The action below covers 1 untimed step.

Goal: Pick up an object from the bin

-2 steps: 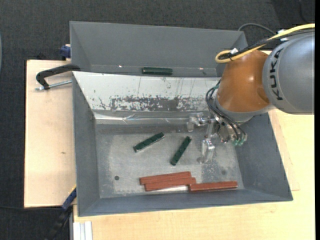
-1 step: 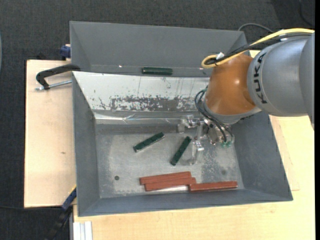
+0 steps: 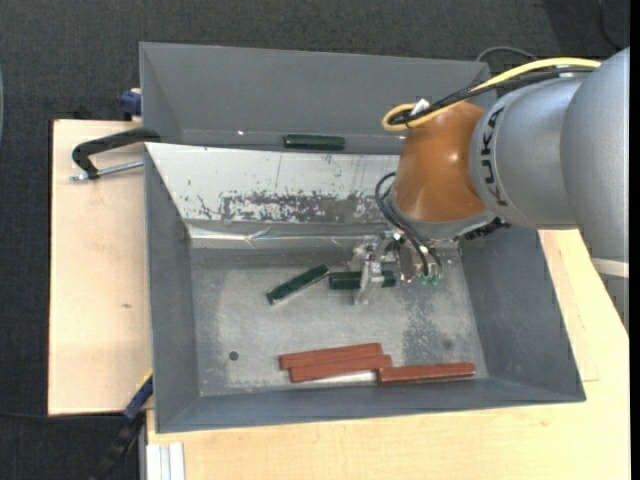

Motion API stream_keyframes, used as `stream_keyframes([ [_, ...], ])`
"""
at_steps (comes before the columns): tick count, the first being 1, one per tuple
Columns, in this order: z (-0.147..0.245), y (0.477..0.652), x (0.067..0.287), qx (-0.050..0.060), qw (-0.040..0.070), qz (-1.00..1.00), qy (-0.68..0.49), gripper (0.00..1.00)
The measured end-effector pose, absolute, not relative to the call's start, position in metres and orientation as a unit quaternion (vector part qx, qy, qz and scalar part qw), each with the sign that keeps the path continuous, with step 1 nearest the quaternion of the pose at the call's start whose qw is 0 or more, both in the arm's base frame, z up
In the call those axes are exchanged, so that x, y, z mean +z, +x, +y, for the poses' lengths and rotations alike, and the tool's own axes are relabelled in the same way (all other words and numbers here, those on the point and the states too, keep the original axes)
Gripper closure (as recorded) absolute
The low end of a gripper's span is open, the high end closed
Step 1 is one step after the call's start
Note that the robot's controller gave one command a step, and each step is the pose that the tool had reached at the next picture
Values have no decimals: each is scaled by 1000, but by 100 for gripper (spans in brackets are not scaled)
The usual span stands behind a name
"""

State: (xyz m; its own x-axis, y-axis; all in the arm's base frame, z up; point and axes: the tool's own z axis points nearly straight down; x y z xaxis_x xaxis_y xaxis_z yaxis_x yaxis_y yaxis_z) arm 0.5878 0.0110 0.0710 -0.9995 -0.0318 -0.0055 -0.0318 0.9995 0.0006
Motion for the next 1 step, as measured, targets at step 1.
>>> stream_keyframes([
  [1, 11, 588, 71, 0, 3, 1000, -16, 100],
])
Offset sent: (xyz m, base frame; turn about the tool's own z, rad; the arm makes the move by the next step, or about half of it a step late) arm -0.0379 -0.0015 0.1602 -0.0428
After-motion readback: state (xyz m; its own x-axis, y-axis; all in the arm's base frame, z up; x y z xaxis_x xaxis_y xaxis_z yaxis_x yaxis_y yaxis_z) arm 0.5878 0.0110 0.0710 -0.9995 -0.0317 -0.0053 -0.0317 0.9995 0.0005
